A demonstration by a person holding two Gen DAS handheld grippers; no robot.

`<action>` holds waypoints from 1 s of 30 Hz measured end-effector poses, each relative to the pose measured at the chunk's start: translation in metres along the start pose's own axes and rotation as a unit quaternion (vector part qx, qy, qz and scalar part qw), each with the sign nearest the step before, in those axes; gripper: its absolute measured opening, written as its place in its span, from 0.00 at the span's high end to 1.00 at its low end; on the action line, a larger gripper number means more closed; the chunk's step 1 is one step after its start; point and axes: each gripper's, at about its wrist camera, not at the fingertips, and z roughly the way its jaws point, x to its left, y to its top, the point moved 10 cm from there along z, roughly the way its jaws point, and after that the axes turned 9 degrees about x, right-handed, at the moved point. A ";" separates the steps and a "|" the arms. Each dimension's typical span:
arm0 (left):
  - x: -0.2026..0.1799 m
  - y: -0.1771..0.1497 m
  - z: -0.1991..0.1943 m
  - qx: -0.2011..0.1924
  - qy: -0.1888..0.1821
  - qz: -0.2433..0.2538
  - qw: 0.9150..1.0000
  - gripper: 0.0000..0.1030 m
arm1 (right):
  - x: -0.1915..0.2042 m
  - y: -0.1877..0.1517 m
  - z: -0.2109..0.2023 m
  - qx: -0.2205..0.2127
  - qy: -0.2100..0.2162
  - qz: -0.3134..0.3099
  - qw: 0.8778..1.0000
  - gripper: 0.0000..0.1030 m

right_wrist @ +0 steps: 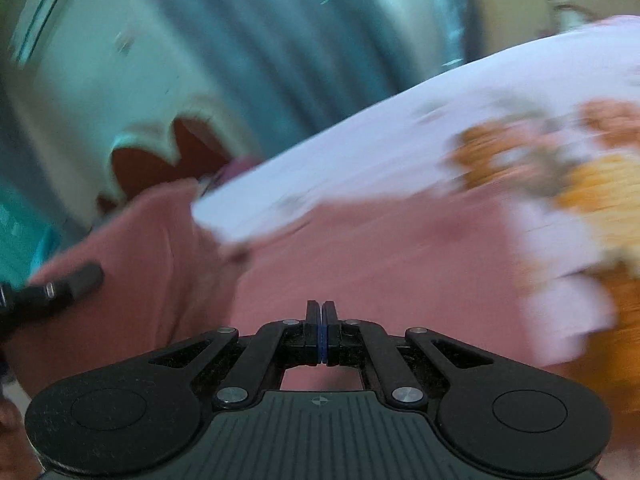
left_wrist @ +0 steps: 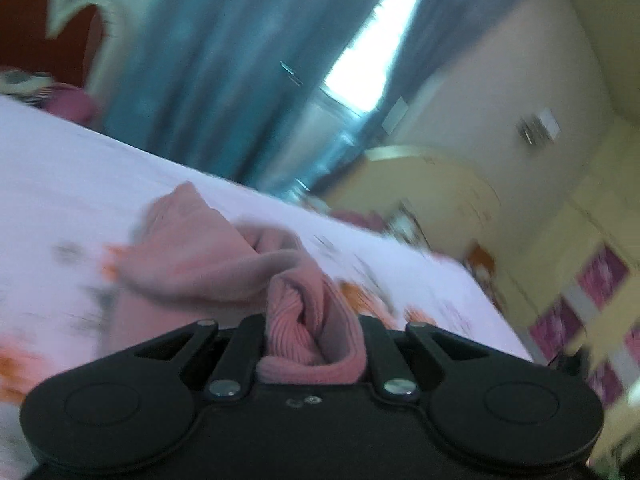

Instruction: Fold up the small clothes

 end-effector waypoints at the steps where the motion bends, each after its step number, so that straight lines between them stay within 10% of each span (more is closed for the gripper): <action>1: -0.017 -0.011 0.021 0.023 -0.007 0.007 1.000 0.92 | -0.017 0.005 -0.014 -0.008 -0.003 0.010 1.000 1.00; 5: -0.055 -0.083 0.102 0.164 -0.010 0.018 0.986 0.70 | -0.075 0.013 -0.047 -0.002 -0.006 0.054 0.999 0.95; 6: -0.060 -0.087 0.099 0.158 -0.020 0.015 0.987 0.70 | -0.086 0.013 -0.053 0.002 -0.007 0.066 0.998 0.66; 8: -0.061 -0.083 0.075 0.124 -0.029 0.023 0.992 0.66 | -0.092 0.014 -0.071 -0.019 0.024 0.067 0.997 0.47; 16: 0.042 -0.051 0.019 0.072 0.092 -0.017 0.993 0.70 | -0.052 -0.006 -0.041 0.065 0.121 0.019 0.990 0.48; 24: 0.057 -0.053 0.023 0.065 0.116 -0.027 0.991 0.70 | 0.013 -0.006 -0.002 0.053 0.039 -0.181 0.981 0.48; 30: 0.069 -0.050 0.033 0.075 0.104 -0.030 0.991 0.70 | 0.052 -0.026 0.045 0.089 -0.003 -0.327 0.941 0.47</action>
